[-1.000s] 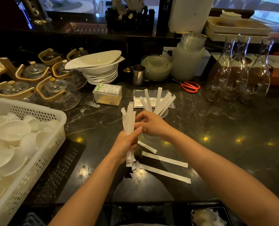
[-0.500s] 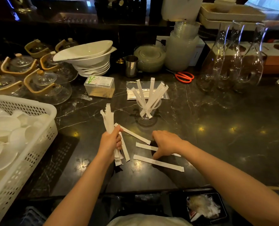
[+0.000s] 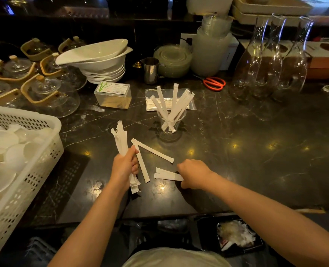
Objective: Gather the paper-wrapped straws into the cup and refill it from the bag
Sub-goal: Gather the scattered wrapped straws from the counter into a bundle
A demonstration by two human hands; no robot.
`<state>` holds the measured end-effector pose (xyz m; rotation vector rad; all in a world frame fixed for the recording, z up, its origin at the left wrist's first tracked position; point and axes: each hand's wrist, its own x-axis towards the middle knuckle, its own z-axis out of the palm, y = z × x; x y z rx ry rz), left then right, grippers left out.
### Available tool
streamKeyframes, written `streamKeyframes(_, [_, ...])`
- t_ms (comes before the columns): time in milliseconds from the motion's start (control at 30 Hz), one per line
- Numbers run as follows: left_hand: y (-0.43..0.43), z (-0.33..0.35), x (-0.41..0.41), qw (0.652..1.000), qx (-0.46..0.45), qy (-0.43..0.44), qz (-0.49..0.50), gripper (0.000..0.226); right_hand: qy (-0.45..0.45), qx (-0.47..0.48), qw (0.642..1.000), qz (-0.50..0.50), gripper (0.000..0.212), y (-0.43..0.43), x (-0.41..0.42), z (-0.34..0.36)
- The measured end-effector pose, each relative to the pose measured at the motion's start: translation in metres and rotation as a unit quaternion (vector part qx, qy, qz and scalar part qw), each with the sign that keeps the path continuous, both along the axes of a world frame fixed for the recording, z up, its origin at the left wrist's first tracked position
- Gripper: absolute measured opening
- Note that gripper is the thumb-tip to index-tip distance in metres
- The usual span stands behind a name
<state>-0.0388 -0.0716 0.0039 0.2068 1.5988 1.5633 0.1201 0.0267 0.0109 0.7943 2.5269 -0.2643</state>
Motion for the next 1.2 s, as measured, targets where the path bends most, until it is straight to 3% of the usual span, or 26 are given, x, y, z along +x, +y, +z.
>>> streamKeyframes(267, [-0.006,-0.002,-0.004,1.000,-0.011,0.004,0.007,0.026,-0.028,-0.037,0.999,0.023,0.026,-0.001,-0.008,0.004])
streamKeyframes(433, [-0.010,-0.001,-0.007,1.000,-0.009,0.005,0.019,0.026,0.068,-0.057,0.996,-0.005,0.006,0.001,-0.034,0.018])
streamKeyframes(533, [-0.013,-0.001,-0.008,1.000,-0.007,0.008,0.029,0.025,0.121,-0.064,0.990,-0.035,0.008,0.001,-0.059,0.020])
streamKeyframes(900, [-0.025,-0.007,-0.018,0.999,-0.019,0.005,0.046,0.025,0.138,-0.076,0.979,-0.129,0.029,0.005,-0.097,-0.008])
streamKeyframes(1100, [-0.025,-0.009,-0.021,0.999,-0.024,0.007,0.040,0.025,0.117,-0.056,0.980,-0.150,0.079,0.004,-0.102,-0.006])
streamKeyframes(1200, [-0.024,-0.011,-0.022,0.999,-0.020,0.003,0.042,0.024,0.082,-0.031,0.985,-0.147,0.083,-0.001,-0.105,-0.008])
